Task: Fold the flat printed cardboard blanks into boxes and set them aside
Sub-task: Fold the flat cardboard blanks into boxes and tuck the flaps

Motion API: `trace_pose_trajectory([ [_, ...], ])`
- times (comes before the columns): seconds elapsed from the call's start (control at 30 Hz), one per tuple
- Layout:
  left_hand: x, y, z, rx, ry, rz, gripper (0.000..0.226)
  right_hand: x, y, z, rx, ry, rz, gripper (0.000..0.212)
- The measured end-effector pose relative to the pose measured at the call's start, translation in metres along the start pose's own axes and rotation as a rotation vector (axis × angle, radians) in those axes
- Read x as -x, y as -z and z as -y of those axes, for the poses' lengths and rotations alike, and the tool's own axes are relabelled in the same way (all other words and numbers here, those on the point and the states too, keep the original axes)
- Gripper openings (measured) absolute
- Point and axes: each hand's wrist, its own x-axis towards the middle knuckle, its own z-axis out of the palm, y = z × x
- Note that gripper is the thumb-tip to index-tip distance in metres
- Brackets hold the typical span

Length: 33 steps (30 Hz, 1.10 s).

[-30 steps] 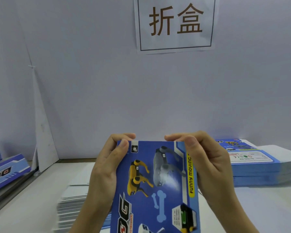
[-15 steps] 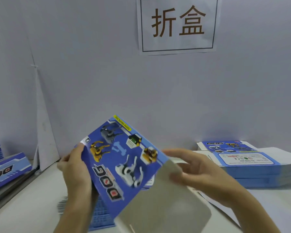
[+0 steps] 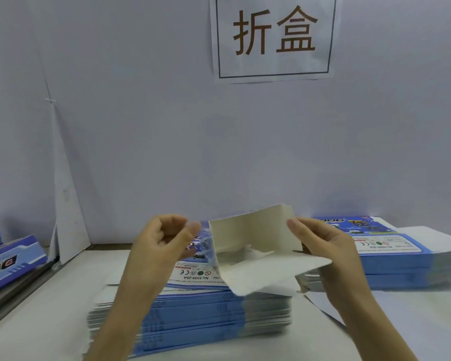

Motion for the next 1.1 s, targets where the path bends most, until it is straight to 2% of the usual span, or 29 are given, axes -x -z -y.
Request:
trace_pose_trajectory([
  [0.07, 0.005, 0.000, -0.003, -0.040, 0.066, 0.161, 0.061, -0.001, -0.004, -0.004, 0.003, -0.007, -0.013, 0.008],
  [0.1, 0.008, -0.002, -0.003, -0.119, 0.091, 0.202, 0.067, -0.001, -0.006, -0.005, 0.004, 0.005, -0.018, 0.008],
  [0.17, 0.009, -0.006, 0.002, -0.253, 0.073, 0.171, 0.058, -0.002, -0.007, -0.009, 0.025, 0.030, -0.016, 0.009],
  [0.23, 0.005, -0.007, 0.007, -0.230, 0.012, 0.113, 0.028, -0.003, -0.007, -0.013, 0.011, 0.009, -0.013, 0.010],
  [0.3, 0.000, -0.002, 0.009, -0.110, -0.005, 0.081, 0.009, -0.005, -0.006, -0.018, -0.048, -0.080, -0.059, 0.011],
  [0.37, -0.004, 0.005, 0.015, 0.062, 0.072, 0.091, 0.014, -0.007, -0.005, -0.021, -0.134, -0.247, -0.055, 0.013],
  [0.43, -0.006, 0.009, 0.021, 0.319, 0.220, 0.204, 0.021, -0.007, -0.007, -0.021, -0.360, -0.498, 0.057, 0.021],
  [0.5, -0.004, 0.010, 0.028, 0.477, 0.318, 0.275, 0.025, -0.003, -0.009, -0.017, -0.537, -0.715, 0.164, 0.026],
  [0.6, -0.005, 0.009, 0.035, 0.577, 0.367, 0.279, 0.027, -0.001, -0.010, -0.011, -0.611, -0.808, 0.235, 0.023],
  [0.7, -0.010, 0.009, 0.028, 0.591, 0.302, 0.177, 0.021, -0.002, -0.014, -0.005, -0.737, -0.714, 0.130, 0.039],
  [0.77, -0.012, 0.010, 0.022, 0.539, 0.218, 0.114, 0.018, 0.000, -0.017, -0.002, -0.731, -0.645, 0.063, 0.052],
  [0.83, -0.009, 0.010, 0.016, 0.411, 0.158, 0.169, 0.022, 0.003, -0.021, 0.001, -0.693, -0.587, 0.131, 0.066],
  [0.97, 0.001, 0.015, -0.001, -0.003, 0.086, 0.375, 0.045, 0.007, -0.019, 0.013, -0.646, -0.407, 0.257, 0.062],
  [1.1, 0.002, 0.016, -0.009, -0.052, 0.016, 0.343, 0.042, 0.006, -0.012, 0.019, -0.584, -0.277, 0.428, 0.090],
])
